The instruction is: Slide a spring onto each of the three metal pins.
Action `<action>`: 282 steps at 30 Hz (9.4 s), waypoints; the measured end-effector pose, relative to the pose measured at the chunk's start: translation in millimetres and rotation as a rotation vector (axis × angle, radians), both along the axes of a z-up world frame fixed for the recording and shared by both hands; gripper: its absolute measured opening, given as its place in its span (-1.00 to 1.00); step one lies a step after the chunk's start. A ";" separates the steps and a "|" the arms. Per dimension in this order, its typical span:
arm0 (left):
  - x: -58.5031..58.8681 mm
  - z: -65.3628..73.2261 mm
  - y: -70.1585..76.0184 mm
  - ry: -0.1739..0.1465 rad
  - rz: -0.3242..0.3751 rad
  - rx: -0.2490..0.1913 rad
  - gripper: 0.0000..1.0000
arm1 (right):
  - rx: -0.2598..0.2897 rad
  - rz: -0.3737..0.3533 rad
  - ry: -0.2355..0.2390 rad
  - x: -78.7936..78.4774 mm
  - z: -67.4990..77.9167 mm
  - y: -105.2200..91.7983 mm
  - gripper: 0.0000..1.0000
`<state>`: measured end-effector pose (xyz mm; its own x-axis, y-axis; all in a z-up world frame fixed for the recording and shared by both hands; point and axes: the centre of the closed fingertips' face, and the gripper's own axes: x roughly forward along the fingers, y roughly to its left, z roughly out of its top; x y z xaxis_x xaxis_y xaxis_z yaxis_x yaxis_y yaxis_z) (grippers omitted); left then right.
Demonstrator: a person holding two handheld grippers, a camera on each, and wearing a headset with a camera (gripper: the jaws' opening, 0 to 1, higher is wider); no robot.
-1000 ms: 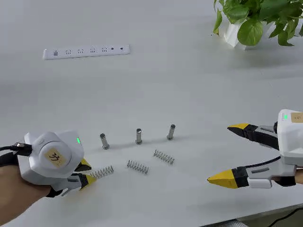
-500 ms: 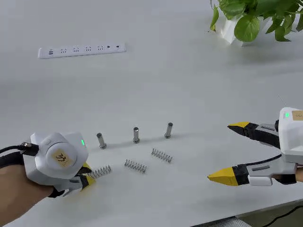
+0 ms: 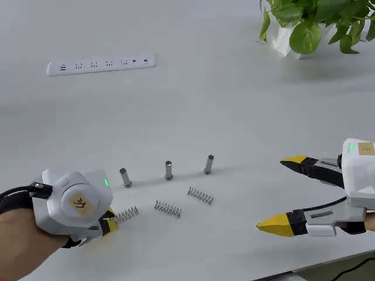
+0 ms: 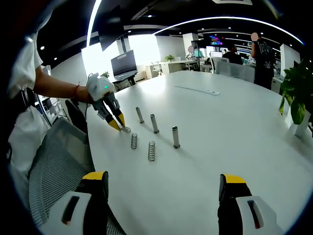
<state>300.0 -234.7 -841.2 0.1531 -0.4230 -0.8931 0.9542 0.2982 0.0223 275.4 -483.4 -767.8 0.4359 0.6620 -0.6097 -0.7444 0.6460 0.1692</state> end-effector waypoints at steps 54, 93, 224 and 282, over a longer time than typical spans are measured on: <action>-30.0 138.8 -51.2 -0.100 0.187 -0.699 -0.87 | 0.367 0.236 0.015 6.6 91.6 184.0 -0.41; -32.8 143.2 -63.9 -0.070 0.170 -0.753 -0.87 | 0.350 0.284 0.015 0.6 99.9 192.3 -0.89; -32.4 114.6 6.5 -0.169 0.242 -0.693 -0.01 | -0.449 0.929 -0.032 35.5 83.7 210.5 -0.88; -20.5 94.9 17.8 -0.178 0.305 -0.774 0.79 | -0.645 0.987 0.012 87.2 -0.7 231.2 -0.88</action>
<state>279.5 -216.9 -746.3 0.4704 -0.8220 -0.3209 0.8311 0.5350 -0.1521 362.5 -252.1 -768.5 -0.1006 0.2774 -0.9555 -0.9702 -0.2401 0.0325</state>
